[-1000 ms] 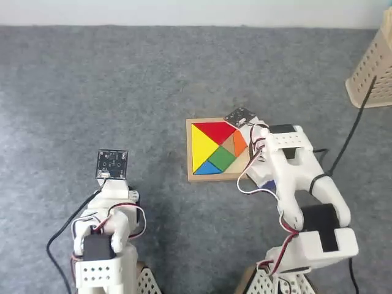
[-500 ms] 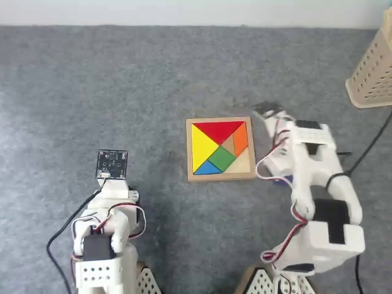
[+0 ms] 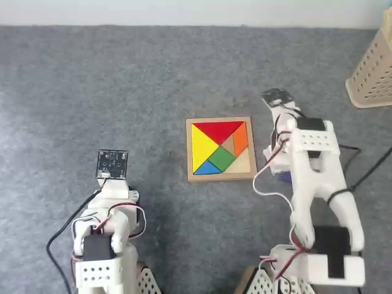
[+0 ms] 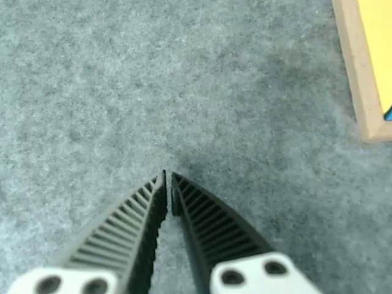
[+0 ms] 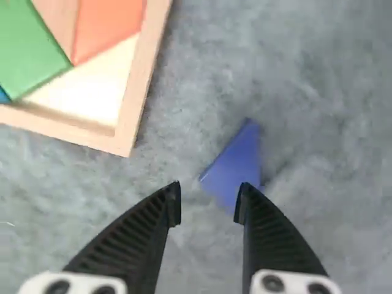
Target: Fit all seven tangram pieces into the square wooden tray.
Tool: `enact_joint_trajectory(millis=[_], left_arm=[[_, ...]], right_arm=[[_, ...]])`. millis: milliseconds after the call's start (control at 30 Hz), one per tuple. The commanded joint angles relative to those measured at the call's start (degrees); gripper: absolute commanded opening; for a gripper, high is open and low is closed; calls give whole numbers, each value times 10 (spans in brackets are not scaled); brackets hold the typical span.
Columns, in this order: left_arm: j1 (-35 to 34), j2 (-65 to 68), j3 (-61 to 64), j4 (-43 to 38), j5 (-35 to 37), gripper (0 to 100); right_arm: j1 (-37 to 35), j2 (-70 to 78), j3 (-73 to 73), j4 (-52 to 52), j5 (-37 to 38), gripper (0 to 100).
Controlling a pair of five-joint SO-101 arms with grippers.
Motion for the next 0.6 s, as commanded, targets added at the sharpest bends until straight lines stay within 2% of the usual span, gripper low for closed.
enact_joint_trajectory(millis=[0, 67, 167, 367, 500, 567], left_arm=[[-2, -10, -7, 3, 5, 12], [-2, -10, -7, 3, 5, 12], [-2, -10, -7, 3, 5, 12], [-1, -10, -7, 3, 5, 12], [-1, -10, -7, 3, 5, 12], [-1, -10, -7, 3, 5, 12]], right_arm=[[-3, -39, 34, -4, -155, 155], [-3, -30, 49, -5, -260, 158], [10, 0, 47, -22, -381, 159], [117, 73, -15, -34, -476, 159], [108, 115, -66, -29, -582, 159], [96, 131, -88, -29, -610, 159]])
